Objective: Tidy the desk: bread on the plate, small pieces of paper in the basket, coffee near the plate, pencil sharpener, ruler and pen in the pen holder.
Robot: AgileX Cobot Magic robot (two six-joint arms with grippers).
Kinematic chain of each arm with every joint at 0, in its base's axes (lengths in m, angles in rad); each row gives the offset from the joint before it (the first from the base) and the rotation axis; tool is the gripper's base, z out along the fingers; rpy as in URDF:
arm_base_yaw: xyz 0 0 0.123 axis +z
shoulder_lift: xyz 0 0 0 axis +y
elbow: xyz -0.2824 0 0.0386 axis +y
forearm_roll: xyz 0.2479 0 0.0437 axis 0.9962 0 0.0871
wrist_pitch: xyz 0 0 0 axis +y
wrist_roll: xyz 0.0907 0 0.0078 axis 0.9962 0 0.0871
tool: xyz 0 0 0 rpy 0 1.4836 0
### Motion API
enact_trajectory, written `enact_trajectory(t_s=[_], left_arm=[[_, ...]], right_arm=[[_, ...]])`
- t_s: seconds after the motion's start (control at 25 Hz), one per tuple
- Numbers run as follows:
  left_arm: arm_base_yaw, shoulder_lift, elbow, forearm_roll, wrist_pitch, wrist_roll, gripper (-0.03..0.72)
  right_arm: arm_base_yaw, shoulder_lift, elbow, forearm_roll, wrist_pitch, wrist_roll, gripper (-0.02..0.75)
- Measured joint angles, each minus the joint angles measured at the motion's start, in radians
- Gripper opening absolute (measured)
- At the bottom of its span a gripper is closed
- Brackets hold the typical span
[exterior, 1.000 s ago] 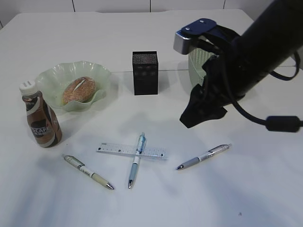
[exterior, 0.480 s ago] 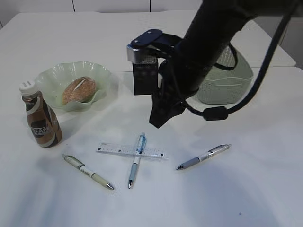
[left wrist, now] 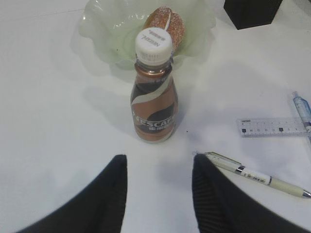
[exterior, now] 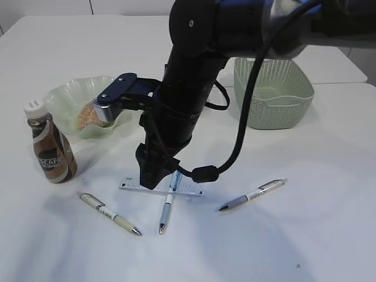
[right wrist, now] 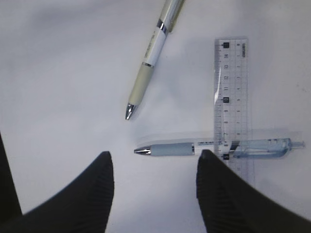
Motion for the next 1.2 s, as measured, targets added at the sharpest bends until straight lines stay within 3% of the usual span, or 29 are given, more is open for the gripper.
enact_trajectory(t_s=[1.2], left_arm=[[0.0,0.0,0.0,-0.001,0.034,0.0,0.31]], right_arm=[[0.006,0.166,-0.102,-0.129,-0.112,0.017,0.448]])
